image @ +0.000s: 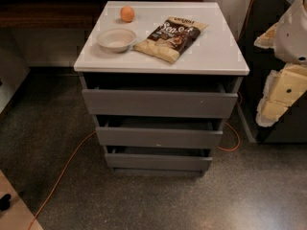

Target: Open top drawer

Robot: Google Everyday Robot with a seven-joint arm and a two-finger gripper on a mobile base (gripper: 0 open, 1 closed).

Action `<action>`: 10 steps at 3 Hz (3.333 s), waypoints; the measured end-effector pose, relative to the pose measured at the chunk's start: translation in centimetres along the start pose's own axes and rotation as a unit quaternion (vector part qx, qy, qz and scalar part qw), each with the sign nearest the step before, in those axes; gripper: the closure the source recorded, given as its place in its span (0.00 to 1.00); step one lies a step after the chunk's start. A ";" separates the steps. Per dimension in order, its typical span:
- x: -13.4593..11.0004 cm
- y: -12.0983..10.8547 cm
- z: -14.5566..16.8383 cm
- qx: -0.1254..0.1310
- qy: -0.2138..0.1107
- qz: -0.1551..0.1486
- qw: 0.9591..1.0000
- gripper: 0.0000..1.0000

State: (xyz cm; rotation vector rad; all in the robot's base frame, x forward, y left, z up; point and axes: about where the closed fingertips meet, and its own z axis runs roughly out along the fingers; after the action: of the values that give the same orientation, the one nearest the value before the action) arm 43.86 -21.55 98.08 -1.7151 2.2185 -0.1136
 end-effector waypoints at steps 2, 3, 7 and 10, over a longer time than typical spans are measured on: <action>1.5 -1.5 2.6 0.012 -0.001 0.000 1.000 0.00; 2.1 -2.3 5.1 0.025 0.003 -0.001 1.000 0.00; 3.7 -4.3 13.2 0.049 -0.012 -0.027 0.998 0.00; 0.3 -3.5 23.2 0.022 -0.099 -0.053 0.993 0.00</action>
Offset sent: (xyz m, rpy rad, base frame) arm 0.0426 -0.0262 -0.0513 -0.0124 -0.0386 -0.0125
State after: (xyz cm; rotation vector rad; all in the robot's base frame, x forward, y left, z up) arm 54.16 -19.58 77.07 -1.7388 1.9703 -0.0156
